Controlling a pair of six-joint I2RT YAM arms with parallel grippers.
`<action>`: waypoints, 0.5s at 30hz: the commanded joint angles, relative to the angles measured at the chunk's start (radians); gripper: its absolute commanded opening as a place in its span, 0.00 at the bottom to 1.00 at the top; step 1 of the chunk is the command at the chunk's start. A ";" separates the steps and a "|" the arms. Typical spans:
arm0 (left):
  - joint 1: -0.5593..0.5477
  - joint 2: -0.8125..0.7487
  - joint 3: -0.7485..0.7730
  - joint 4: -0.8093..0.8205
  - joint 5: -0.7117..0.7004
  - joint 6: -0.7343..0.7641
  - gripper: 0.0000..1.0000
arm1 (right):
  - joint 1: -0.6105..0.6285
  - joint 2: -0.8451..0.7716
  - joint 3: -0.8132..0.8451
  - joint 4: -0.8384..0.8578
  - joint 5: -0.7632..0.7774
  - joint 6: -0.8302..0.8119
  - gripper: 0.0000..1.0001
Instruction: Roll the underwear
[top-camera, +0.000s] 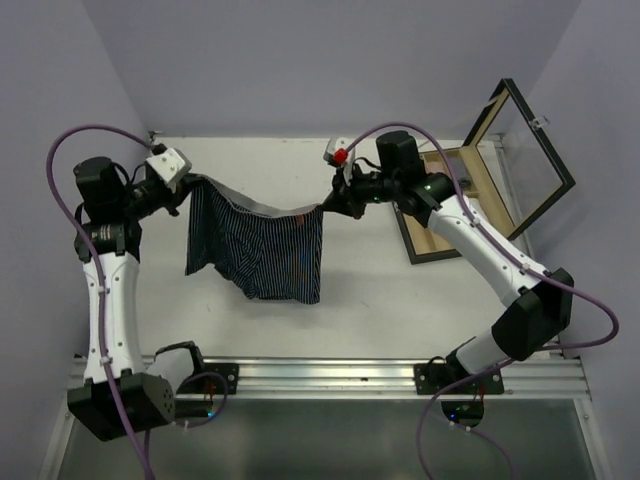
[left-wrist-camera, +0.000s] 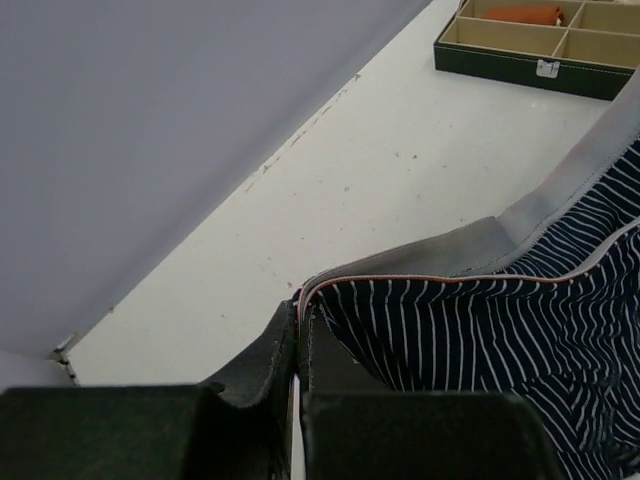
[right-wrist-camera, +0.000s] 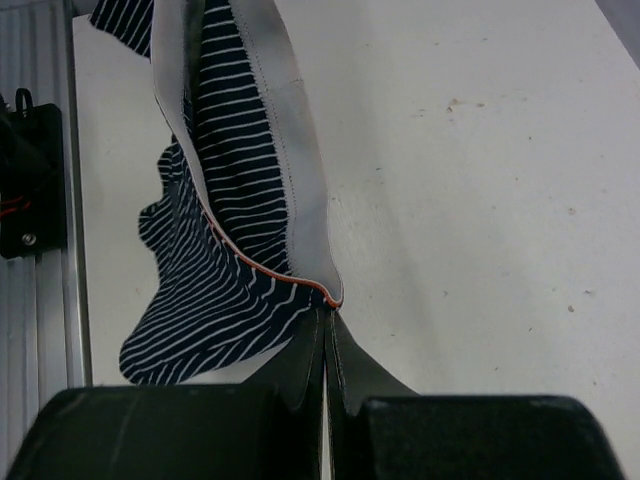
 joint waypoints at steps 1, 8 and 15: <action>-0.002 0.195 0.038 0.000 -0.034 -0.056 0.00 | -0.030 0.090 0.029 -0.031 0.009 0.026 0.00; -0.153 0.666 0.217 0.032 -0.118 -0.107 0.07 | -0.128 0.405 0.069 -0.037 -0.034 0.192 0.00; -0.180 1.174 0.680 0.086 -0.185 -0.222 0.12 | -0.277 0.604 0.112 -0.011 0.038 0.266 0.00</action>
